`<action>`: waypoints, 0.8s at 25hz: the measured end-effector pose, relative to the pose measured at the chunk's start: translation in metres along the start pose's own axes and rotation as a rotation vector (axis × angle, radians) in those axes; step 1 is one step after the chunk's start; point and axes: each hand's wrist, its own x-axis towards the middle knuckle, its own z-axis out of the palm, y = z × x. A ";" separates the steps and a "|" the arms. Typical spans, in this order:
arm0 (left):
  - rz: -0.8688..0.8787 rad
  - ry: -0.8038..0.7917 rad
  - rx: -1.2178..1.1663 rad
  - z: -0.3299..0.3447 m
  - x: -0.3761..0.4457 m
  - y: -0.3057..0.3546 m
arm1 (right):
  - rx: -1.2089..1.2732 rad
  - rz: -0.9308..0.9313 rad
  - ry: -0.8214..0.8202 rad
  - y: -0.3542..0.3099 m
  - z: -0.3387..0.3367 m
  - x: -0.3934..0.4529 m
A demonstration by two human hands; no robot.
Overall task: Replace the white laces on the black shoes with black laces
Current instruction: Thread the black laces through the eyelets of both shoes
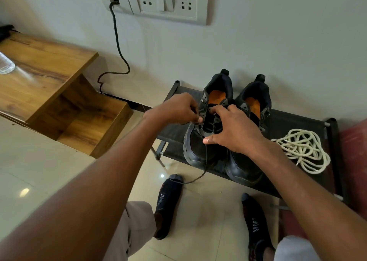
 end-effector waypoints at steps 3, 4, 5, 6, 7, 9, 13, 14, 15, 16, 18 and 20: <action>-0.011 0.187 -0.388 -0.020 -0.006 0.001 | 0.015 -0.008 -0.011 0.001 -0.001 -0.001; -0.024 0.235 -0.562 -0.026 -0.007 0.001 | 0.014 -0.008 -0.015 0.002 -0.001 -0.001; -0.034 0.244 -0.718 -0.028 -0.007 0.001 | 0.009 -0.006 -0.022 0.002 -0.002 -0.001; -0.045 0.217 -0.854 -0.027 -0.006 0.003 | 0.003 -0.001 -0.031 0.002 -0.002 -0.001; -0.057 0.178 -0.964 -0.024 -0.006 0.006 | -0.002 0.006 -0.042 0.001 -0.001 -0.001; -0.098 0.159 -1.027 -0.016 -0.002 0.011 | 0.012 0.012 -0.042 -0.001 -0.002 -0.002; -0.156 0.307 -0.616 -0.012 0.005 0.007 | 0.179 -0.009 0.187 -0.014 -0.007 -0.011; -0.152 0.341 -0.446 -0.012 0.007 0.002 | 0.155 0.008 0.208 -0.020 -0.008 -0.016; -0.150 0.364 -0.271 -0.010 0.008 -0.004 | 0.100 0.025 0.173 -0.025 -0.008 -0.020; -0.154 0.374 -0.121 -0.007 0.010 -0.010 | 0.032 0.037 0.098 -0.030 -0.006 -0.023; -0.177 0.330 0.041 -0.004 0.011 -0.019 | -0.054 0.048 -0.020 -0.037 -0.004 -0.027; -0.206 0.239 0.108 -0.003 0.010 -0.024 | -0.053 0.039 -0.026 -0.040 -0.005 -0.025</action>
